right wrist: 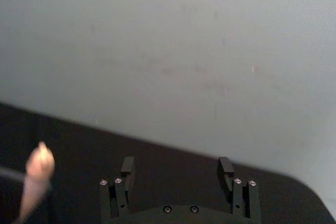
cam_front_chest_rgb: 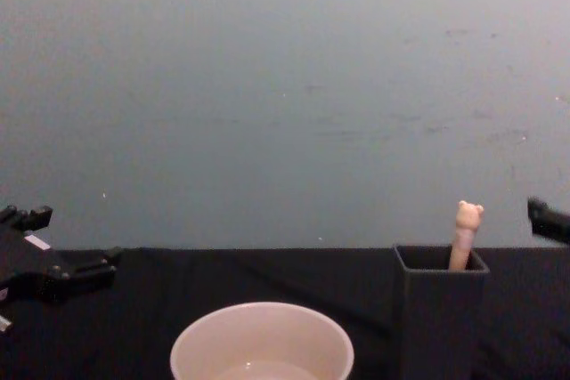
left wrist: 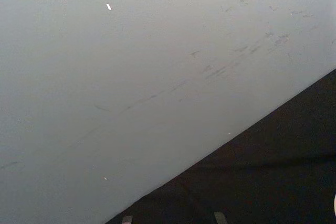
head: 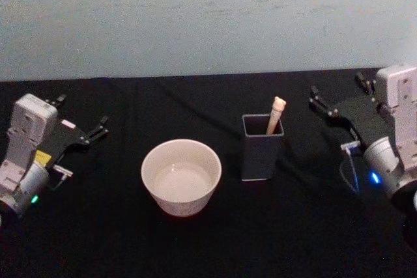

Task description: Pick up the stirring spoon with one hand, stir inside the cup, then place it back in its original position.

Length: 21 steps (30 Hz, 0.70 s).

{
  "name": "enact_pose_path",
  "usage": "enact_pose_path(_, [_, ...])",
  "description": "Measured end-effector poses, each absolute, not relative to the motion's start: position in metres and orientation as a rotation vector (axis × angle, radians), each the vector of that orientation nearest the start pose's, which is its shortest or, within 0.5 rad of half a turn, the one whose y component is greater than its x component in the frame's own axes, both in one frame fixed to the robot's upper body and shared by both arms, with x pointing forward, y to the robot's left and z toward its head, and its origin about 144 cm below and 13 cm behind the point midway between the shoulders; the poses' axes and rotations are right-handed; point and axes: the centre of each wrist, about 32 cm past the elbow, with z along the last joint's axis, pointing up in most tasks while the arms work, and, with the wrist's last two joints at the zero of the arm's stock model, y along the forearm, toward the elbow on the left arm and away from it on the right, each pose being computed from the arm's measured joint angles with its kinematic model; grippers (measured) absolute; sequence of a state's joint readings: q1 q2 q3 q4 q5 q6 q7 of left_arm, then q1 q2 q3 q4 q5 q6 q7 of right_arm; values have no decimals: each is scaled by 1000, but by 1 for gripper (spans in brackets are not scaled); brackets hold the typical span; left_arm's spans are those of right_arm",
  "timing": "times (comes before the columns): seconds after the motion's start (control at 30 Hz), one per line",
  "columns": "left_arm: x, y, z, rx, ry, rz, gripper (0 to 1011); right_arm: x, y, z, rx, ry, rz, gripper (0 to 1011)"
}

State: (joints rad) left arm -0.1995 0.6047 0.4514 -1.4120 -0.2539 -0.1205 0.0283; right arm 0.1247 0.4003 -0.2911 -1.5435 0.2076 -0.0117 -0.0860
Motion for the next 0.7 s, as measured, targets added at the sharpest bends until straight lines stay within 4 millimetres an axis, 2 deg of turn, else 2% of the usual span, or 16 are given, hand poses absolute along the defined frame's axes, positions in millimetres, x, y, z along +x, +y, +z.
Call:
enact_pose_path(0.2, [489, 310, 1140, 304, -285, 1248, 1001, 479, -262, 1137, -229, -121, -1413, 1003])
enact_pose_path(0.33, [489, 310, 1140, 305, -285, 1248, 1001, 480, -263, 1129, -237, -69, -1414, 1002])
enact_pose_path(0.7, [489, 310, 1140, 304, -285, 1248, 1001, 483, -266, 1128, -225, -43, -1401, 1003])
